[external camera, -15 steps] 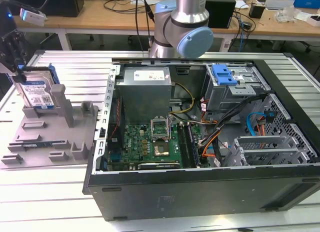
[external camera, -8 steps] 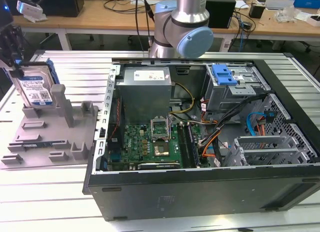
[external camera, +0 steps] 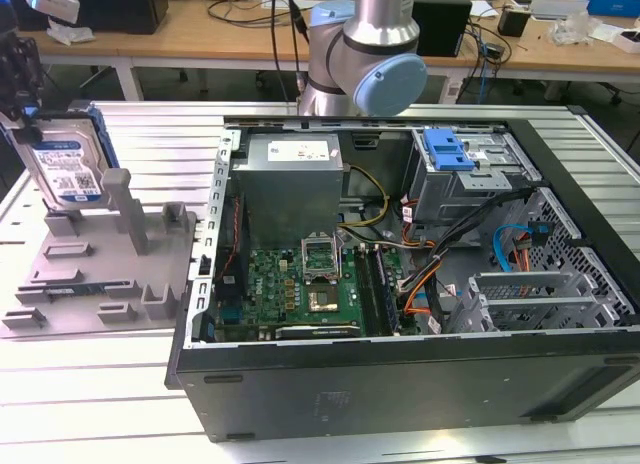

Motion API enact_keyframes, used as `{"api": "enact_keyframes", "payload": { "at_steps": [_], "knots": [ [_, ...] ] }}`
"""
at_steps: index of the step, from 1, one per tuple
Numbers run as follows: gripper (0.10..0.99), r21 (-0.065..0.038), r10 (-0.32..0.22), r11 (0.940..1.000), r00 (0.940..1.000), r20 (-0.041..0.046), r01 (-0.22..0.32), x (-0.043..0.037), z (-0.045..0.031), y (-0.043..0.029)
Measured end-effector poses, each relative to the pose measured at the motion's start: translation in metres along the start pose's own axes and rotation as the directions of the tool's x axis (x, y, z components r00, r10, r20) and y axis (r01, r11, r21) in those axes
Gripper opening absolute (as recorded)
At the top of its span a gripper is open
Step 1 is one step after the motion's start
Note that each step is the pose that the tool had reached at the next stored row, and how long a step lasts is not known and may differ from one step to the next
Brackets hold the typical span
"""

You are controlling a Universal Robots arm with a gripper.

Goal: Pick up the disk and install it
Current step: 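Pick up the disk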

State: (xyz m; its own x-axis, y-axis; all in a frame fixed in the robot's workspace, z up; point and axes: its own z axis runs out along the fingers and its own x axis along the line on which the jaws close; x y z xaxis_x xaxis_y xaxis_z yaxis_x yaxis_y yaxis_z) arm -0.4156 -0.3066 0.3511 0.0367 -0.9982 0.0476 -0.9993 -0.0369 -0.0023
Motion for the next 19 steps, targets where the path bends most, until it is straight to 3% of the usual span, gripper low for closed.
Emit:
{"api": "enact_keyframes", "payload": {
  "at_steps": [4, 19],
  "knots": [
    [0.369, 0.002, 0.0, 1.0, 1.0, 0.0002, 0.0, 0.0005, -0.0101, 0.0],
    [0.369, 0.009, 0.0, 1.0, 1.0, 0.0011, 0.0, 0.0035, -0.0734, -0.0002]
  ]
}}
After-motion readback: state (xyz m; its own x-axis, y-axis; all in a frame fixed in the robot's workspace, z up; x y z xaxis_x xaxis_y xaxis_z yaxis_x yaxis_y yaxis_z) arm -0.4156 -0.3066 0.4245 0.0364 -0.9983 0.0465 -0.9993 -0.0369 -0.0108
